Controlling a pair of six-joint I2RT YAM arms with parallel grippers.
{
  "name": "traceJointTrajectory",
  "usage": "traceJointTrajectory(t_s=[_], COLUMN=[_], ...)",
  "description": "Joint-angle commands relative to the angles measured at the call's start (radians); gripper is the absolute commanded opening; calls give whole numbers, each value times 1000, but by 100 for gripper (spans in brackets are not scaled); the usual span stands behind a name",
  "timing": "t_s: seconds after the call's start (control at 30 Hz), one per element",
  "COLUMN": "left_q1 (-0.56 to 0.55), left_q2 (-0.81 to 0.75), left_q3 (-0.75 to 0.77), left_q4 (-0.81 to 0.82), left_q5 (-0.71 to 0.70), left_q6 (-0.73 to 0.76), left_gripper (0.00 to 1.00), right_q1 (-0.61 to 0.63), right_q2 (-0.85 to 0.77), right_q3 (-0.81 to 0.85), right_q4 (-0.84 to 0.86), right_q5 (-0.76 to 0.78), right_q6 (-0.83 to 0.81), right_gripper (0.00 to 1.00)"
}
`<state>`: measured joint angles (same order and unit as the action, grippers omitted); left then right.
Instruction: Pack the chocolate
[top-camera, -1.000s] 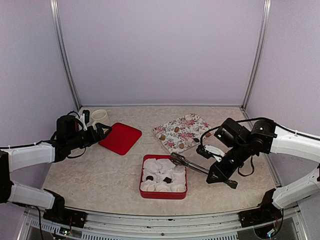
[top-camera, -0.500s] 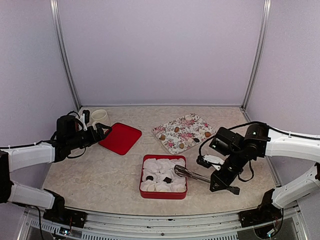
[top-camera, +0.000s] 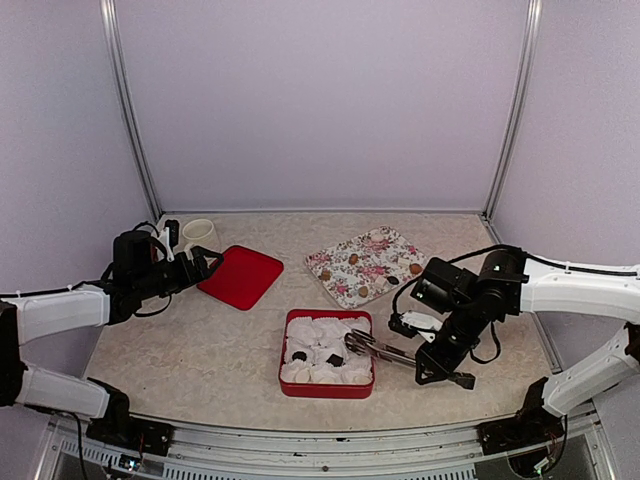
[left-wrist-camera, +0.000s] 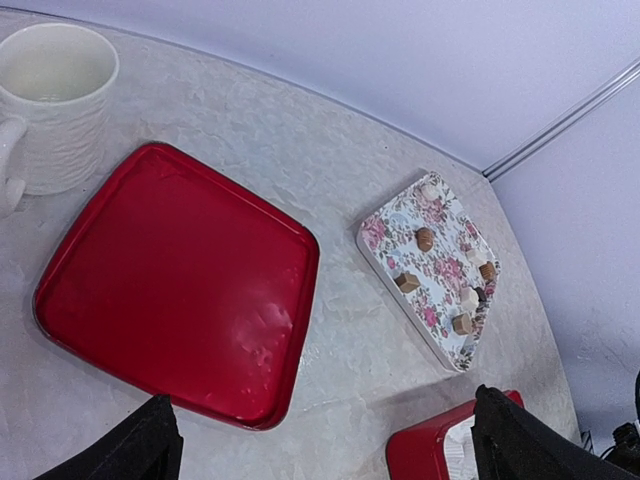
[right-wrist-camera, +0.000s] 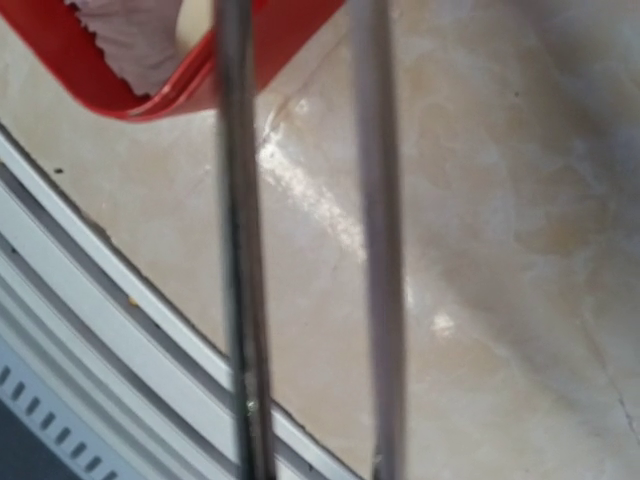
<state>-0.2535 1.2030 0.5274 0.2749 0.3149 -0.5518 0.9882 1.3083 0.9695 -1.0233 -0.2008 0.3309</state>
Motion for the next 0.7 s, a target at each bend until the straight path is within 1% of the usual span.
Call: traceJointTrajectory(t_s=[0.0, 0.2, 0.47, 0.67], left_q1=[8, 9, 8, 9], left_q2=[-12, -6, -4, -5], left_q3=[16, 19, 20, 19], left_q4=[-7, -6, -4, 0], left_q5=[-7, -7, -4, 2], left_q6=[16, 16, 16, 10], left_gripper=[99, 99, 99, 99], right_q1=[12, 10, 12, -11], right_q2=[3, 9, 12, -35], right_q3=[25, 33, 75, 120], right_q4=[3, 2, 5, 102], right_q5=[13, 15, 36, 106], right_q6=[-2, -7, -15, -12], right_gripper=[26, 30, 30, 32])
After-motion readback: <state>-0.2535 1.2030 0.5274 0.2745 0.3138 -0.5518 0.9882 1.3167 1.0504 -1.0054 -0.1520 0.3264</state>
